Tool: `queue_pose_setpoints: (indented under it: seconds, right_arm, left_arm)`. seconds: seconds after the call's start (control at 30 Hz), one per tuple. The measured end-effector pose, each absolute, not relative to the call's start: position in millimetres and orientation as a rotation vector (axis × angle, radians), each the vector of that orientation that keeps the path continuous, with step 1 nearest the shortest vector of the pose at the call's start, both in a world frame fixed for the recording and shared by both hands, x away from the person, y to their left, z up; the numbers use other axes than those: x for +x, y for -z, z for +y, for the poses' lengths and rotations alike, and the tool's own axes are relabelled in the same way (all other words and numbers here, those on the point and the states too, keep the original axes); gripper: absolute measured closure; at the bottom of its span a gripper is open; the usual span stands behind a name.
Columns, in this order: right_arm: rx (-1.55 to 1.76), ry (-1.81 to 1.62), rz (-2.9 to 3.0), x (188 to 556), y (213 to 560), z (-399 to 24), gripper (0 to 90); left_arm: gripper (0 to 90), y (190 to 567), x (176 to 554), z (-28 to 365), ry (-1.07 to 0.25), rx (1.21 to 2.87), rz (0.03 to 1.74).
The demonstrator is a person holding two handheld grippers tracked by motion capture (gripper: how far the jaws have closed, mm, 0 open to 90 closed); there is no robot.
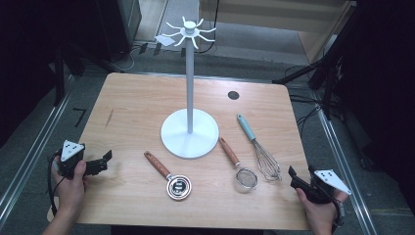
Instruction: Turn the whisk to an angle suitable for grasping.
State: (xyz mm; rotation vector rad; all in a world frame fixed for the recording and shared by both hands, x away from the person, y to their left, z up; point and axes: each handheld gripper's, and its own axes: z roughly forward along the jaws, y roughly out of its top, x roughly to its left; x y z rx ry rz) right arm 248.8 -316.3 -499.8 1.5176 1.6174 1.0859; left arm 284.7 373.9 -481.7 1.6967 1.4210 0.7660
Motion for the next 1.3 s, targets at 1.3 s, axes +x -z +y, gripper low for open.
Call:
queue_pose_setpoints:
  seconds: [1.3]
  right_arm:
    - [1.487, -0.859, 2.211, 371, 412, -241, 49.5]
  left_arm:
    - [0.0, 482, 285, 374, -0.76, 1.698, 1.414]
